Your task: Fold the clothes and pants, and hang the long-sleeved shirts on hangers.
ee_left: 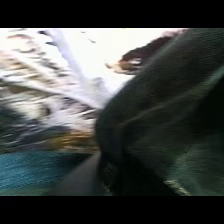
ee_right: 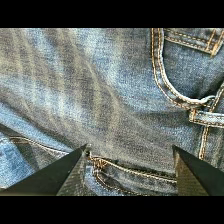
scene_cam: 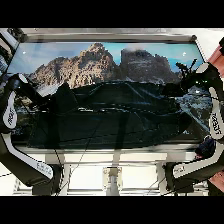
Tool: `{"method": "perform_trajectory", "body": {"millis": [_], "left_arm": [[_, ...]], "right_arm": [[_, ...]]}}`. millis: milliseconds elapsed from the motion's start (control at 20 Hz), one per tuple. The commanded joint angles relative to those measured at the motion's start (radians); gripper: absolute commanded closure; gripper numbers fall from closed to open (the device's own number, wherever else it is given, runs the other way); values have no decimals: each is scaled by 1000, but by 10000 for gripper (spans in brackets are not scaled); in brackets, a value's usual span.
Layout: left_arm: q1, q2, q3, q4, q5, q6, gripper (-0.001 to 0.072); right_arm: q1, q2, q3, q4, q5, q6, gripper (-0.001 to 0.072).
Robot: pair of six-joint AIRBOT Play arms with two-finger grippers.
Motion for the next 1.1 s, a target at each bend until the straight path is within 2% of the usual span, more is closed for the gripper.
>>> {"method": "perform_trajectory", "body": {"millis": [0,200,250,350,500,750,900,1050], "left_arm": [[-10,-7,0,3,17,20,677],[14,78,29,143,41,16,678],[18,108,59,220,47,1,678],[13,162,133,402,63,-45,678],[-20,210,243,571,116,-42,678],[-89,212,290,644,176,122,678],[-146,199,290,774,194,229,678],[-203,190,290,887,263,249,677]], "right_arm": [[0,0,0,0,-1,0,131],[-1,0,0,-18,-53,-20,145],[-1,0,0,-29,-95,-29,195],[0,0,0,-48,-196,-49,197],[-1,-9,1,-56,-306,-42,231],[-1,-50,3,-107,-368,37,231],[0,-64,3,-106,-406,62,231],[0,-74,3,-102,-441,94,231]]}}
